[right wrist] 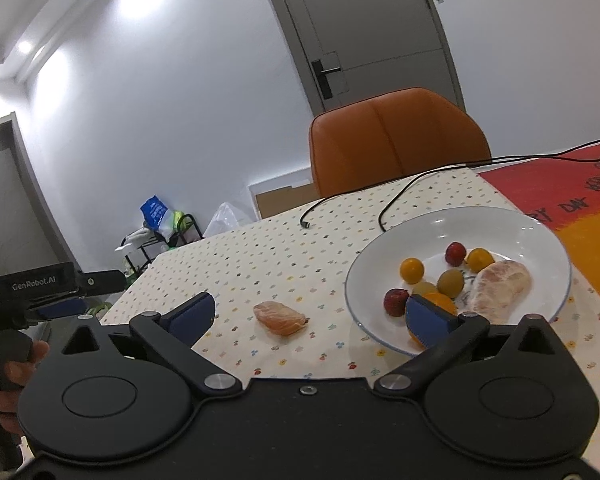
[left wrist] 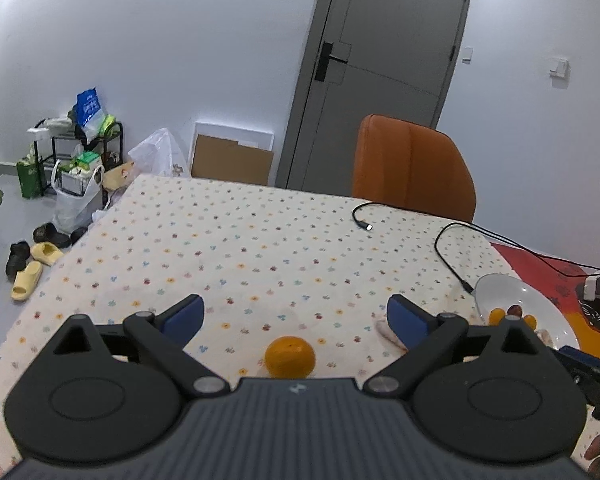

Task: Organize fruits
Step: 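Move both tools to the large orange and the peeled pomelo segment, then grasp the large orange with the left tool while the right tool grasps the pomelo segment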

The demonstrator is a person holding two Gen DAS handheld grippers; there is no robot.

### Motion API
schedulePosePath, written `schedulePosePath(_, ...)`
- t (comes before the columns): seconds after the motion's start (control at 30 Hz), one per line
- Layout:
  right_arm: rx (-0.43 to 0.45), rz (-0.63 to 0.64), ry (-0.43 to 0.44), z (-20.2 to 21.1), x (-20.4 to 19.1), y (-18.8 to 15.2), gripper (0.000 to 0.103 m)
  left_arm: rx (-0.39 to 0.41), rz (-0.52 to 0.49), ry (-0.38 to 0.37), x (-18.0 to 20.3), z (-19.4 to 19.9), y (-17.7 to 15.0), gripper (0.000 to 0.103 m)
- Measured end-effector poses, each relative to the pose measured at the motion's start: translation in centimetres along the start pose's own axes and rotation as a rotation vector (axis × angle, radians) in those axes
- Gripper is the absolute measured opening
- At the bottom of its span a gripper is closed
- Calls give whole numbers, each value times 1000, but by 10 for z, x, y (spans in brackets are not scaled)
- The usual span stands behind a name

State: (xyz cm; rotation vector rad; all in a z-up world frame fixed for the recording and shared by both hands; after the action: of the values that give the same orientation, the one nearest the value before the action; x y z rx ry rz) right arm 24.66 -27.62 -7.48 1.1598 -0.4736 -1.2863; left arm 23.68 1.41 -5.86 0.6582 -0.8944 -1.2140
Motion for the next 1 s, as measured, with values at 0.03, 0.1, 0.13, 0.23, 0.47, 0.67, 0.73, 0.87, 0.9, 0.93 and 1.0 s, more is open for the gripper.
schedulePosePath(0.03, -4, 6, 9, -2, -2, -1, 103, -6, 8, -2, -2, -2, -2, 97)
schedulePosePath(0.1, -14, 32, 27, -7, -8, -2, 103, -17, 21, 1, -7, -6, -6, 97)
schedulePosePath(0.13, -19, 49, 31, -8, -11, -3, 103, -20, 22, 5, -9, -8, -8, 97)
schedulePosePath(0.23, -31, 77, 46, -13, -18, -3, 103, -29, 14, 18, -13, -13, -12, 97)
schedulePosePath(0.47, -79, 106, 81, -33, -28, -6, 103, -54, 2, 19, -16, -27, -20, 95)
schedulePosePath(0.67, -120, 145, 89, -49, -34, -9, 103, -71, -4, 18, -14, -39, -26, 93)
schedulePosePath(0.73, -127, 156, 96, -53, -36, -8, 103, -79, -14, 21, -14, -43, -27, 91)
schedulePosePath(0.87, -133, 179, 104, -60, -40, -8, 103, -104, -23, 27, -12, -53, -33, 88)
schedulePosePath(0.9, -135, 178, 106, -62, -41, -7, 103, -107, -24, 29, -11, -55, -34, 87)
schedulePosePath(0.93, -136, 176, 109, -63, -41, -7, 103, -108, -27, 30, -11, -56, -35, 87)
schedulePosePath(1.0, -139, 168, 111, -67, -40, -5, 103, -113, -34, 37, -11, -60, -37, 78)
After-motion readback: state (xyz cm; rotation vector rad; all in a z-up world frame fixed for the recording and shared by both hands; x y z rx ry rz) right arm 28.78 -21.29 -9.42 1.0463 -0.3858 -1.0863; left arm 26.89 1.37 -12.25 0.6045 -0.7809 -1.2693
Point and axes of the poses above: each gripper's, at about its wrist camera, not at the fingertips, and z roughly against the way its jaws point, x to its right, y to its top, the point moved 8 cm from there along -z, roughly the way its jaws point, and after that the axes turned 2 degrees about -y, right-handed, at the moved point
